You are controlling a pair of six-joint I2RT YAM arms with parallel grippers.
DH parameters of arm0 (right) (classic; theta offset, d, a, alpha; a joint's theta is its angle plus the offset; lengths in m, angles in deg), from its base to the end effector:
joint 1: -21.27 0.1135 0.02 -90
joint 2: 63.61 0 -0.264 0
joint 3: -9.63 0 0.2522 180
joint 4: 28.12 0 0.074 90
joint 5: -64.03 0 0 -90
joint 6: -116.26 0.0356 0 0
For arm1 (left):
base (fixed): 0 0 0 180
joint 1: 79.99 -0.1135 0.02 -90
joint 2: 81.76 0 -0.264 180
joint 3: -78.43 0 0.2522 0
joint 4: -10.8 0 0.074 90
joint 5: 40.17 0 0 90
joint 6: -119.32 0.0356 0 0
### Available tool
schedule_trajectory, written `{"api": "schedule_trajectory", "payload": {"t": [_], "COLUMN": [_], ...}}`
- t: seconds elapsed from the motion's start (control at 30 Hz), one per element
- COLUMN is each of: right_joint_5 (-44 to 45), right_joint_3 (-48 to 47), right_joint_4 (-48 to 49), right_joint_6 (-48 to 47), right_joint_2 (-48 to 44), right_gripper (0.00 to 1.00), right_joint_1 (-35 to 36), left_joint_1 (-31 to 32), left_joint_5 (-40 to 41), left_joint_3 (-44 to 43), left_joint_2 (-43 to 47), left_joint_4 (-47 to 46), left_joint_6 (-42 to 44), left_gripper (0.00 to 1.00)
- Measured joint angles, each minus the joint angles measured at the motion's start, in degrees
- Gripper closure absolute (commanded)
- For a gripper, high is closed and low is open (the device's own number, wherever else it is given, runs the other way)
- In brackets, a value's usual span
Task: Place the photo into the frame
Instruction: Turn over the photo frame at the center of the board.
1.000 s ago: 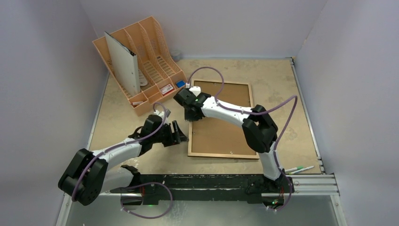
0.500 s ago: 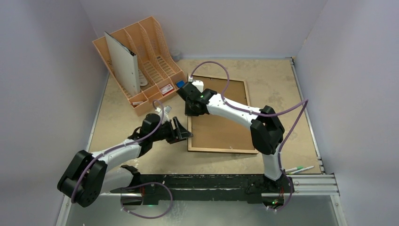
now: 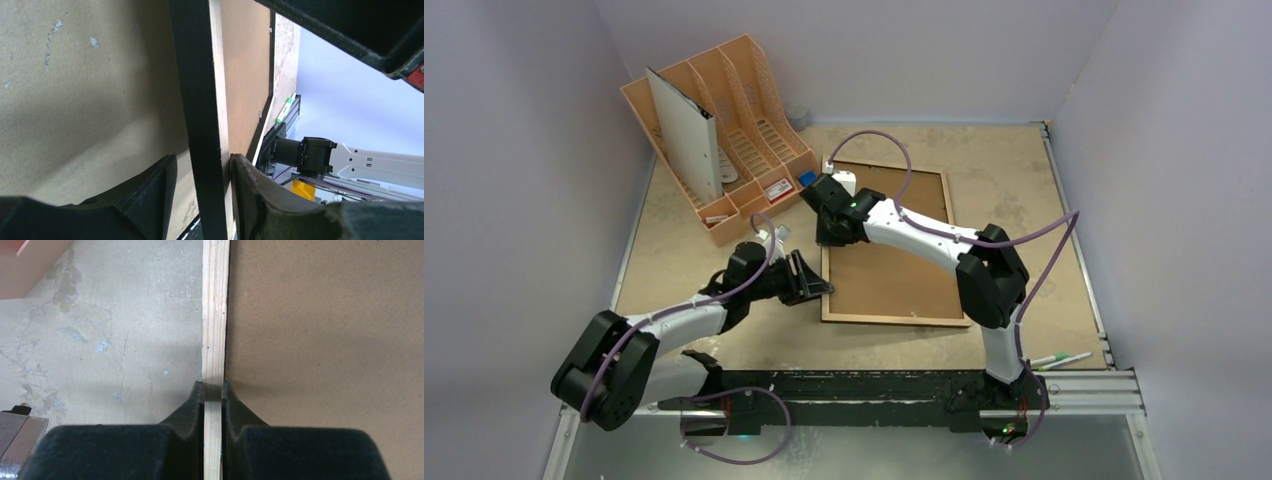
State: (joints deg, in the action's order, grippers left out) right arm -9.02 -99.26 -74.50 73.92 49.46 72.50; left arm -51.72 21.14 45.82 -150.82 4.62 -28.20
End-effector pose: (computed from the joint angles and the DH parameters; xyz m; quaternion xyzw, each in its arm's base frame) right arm 0.2859 0.3394 0.2546 0.0207 0.9322 0.1634 0.3224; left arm 0.1851 -0.1190 0.1572 -0.0928 0.8441 -0.4858 0.2072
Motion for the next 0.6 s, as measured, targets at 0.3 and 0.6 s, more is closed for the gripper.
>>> {"api": "schedule_trajectory", "payload": {"t": [0.3,0.6], "right_joint_5": [-1.2,-0.5], "right_joint_3": [0.0,0.7], "right_joint_4": [0.0,0.3], "right_joint_6": [0.0,-0.5], "right_joint_2": [-0.3,-2.8], "right_gripper": [0.93,0.52], "right_joint_1": [-0.3,-2.5], "left_joint_1": [0.0,0.0], "left_joint_5": [-2.5,-2.3], "left_joint_3": [0.0,-2.3], "left_joint_2": [-1.1,-1.0], "left_joint_4": [-2.8,1.9], "left_joint_6": [-0.7,0.2], "left_gripper": [0.83,1.00]}}
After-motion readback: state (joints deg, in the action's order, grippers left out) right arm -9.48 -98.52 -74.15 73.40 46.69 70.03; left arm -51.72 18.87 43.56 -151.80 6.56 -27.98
